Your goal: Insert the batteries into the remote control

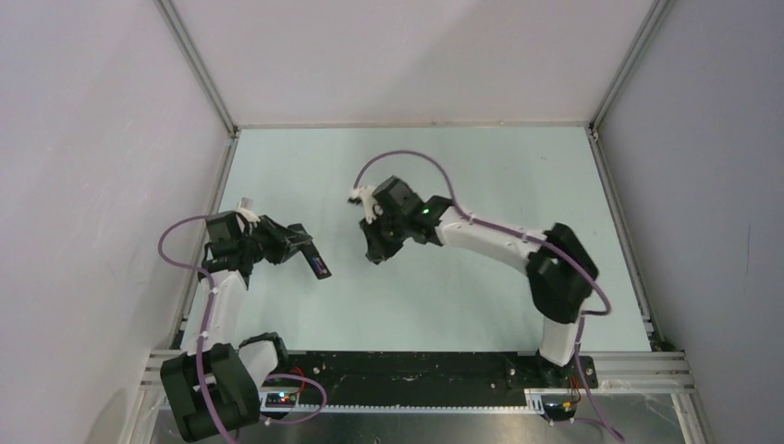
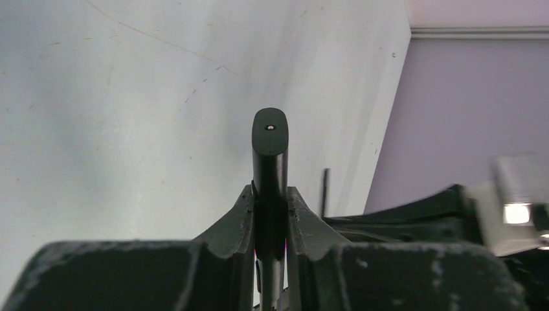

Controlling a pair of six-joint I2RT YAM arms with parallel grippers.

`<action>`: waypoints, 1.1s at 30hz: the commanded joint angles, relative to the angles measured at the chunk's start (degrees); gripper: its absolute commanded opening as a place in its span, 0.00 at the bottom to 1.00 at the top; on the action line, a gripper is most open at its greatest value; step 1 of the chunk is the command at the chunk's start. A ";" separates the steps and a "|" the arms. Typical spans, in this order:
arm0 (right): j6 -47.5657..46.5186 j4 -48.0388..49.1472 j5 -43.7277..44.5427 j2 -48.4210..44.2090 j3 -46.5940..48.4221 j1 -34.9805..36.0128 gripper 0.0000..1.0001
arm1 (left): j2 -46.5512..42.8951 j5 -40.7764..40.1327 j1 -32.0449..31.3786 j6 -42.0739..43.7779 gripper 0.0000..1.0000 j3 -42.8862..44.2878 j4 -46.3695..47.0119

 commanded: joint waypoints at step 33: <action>64.59 58.08 -0.62 -29.08 -16.84 1.01 0.00 | -13.52 -13.81 -15.62 -32.66 0.00 2.24 30.54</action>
